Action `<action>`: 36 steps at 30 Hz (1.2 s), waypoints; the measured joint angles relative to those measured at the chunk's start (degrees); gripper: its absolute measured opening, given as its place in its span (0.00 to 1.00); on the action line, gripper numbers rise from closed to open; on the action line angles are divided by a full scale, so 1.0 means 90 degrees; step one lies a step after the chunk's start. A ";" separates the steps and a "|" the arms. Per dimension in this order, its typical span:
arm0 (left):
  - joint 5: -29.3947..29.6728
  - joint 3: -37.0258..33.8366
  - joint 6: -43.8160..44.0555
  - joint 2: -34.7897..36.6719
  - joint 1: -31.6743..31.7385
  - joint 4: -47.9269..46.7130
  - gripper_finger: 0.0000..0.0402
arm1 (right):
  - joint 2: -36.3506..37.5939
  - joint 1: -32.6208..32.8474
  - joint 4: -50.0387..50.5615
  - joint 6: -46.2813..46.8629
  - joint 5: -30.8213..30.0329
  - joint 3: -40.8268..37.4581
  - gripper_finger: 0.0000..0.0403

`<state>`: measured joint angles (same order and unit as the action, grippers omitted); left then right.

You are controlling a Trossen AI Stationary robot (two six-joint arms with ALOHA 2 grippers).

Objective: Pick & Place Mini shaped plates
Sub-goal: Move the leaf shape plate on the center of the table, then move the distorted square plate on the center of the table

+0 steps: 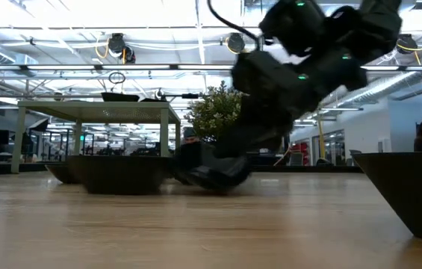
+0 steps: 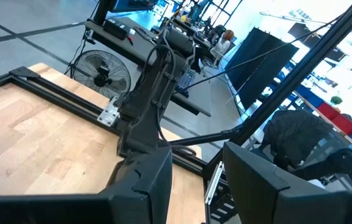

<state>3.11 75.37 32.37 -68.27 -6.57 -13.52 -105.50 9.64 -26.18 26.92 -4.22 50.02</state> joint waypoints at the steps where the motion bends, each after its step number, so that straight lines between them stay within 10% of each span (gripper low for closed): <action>1: 0.0000 0.0000 0.0014 0.0000 0.0000 -0.0003 0.37 | -0.0089 -0.0015 0.0021 -0.0049 0.0001 0.0115 0.00; 19: -0.0018 0.0000 -0.0052 0.0000 -0.0097 -0.0214 0.37 | -0.0606 0.0082 0.0323 0.0092 0.0673 0.0764 0.01; 36: -0.0011 0.0000 -0.0069 0.0000 -0.0097 -0.0221 0.37 | 0.0666 0.0079 0.1660 -0.0627 0.1016 0.0757 0.34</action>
<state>3.02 75.37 31.75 -68.27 -7.44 -15.51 -99.51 10.35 -11.23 21.28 4.92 56.84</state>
